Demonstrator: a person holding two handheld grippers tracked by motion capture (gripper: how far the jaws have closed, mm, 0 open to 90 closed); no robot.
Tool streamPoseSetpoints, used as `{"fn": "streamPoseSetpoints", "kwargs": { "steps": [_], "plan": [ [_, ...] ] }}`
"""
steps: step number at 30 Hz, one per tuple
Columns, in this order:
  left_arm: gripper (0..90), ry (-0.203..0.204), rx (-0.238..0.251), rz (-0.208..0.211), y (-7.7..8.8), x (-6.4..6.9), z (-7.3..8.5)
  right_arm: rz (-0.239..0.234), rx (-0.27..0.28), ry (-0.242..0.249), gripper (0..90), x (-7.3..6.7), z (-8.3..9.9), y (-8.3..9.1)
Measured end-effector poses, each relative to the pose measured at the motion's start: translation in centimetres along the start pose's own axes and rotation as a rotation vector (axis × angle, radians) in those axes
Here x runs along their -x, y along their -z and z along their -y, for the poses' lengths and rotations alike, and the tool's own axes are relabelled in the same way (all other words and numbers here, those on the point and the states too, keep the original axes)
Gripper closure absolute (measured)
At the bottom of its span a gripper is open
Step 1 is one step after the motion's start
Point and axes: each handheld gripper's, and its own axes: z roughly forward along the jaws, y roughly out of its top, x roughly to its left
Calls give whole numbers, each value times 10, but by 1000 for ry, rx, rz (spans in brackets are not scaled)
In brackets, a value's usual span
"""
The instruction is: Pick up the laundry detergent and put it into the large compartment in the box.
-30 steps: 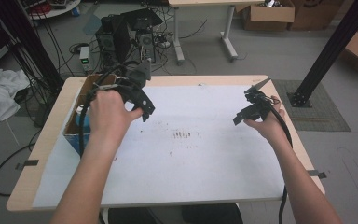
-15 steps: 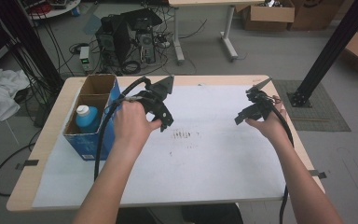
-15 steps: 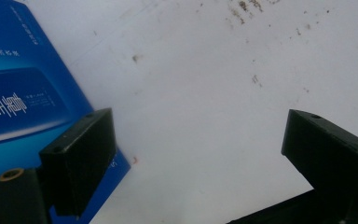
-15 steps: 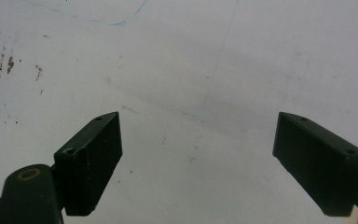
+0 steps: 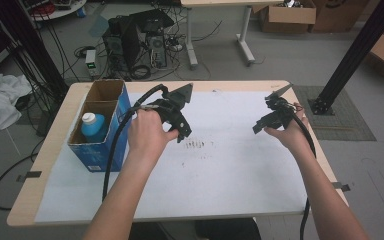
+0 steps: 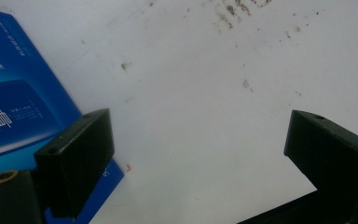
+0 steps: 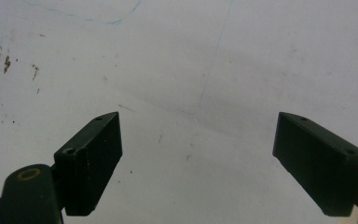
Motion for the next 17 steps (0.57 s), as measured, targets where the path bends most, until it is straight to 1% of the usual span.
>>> {"fn": "streamPoseSetpoints", "kwargs": {
  "steps": [3,5,11,14,17],
  "plan": [
    [89,0,-1,2,1,0,0,1,-6,-1,156,-1,0,0],
    [89,1,1,3,1,0,0,4,-9,11,156,0,0,-1],
    [82,-5,4,6,1,1,1,2,-9,4,156,-2,0,-1],
    [79,-4,1,9,2,1,1,6,-8,16,157,-1,1,-1],
    [80,-2,3,6,2,1,1,6,-11,14,156,-2,1,-1]
  ]
}}
